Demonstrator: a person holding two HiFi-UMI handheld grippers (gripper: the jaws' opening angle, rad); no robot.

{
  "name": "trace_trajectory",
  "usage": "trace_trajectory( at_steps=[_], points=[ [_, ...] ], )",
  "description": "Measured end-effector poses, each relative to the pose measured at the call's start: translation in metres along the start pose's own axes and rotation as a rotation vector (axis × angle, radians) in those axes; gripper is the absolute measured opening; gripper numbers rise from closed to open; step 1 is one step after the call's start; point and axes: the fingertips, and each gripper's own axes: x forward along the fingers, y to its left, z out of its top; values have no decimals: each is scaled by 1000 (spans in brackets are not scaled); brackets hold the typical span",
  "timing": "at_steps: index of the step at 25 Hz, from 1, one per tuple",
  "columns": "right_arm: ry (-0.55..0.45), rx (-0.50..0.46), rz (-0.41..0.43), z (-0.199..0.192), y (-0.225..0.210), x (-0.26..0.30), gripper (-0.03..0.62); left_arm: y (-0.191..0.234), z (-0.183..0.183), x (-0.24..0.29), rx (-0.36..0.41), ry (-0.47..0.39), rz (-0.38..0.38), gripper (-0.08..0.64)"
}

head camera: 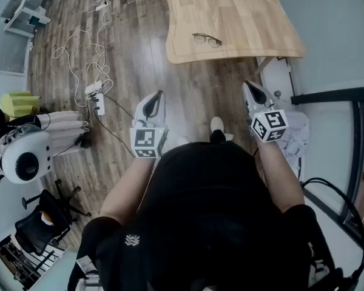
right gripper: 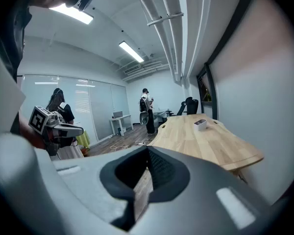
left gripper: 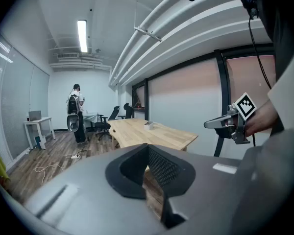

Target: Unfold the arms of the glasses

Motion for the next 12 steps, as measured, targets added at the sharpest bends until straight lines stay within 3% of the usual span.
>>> trace_trajectory(
  at_steps=[12],
  points=[
    [-9, -5, 83, 5, -41, 24, 2, -10, 13, 33, -2, 4, 81, 6]
  ],
)
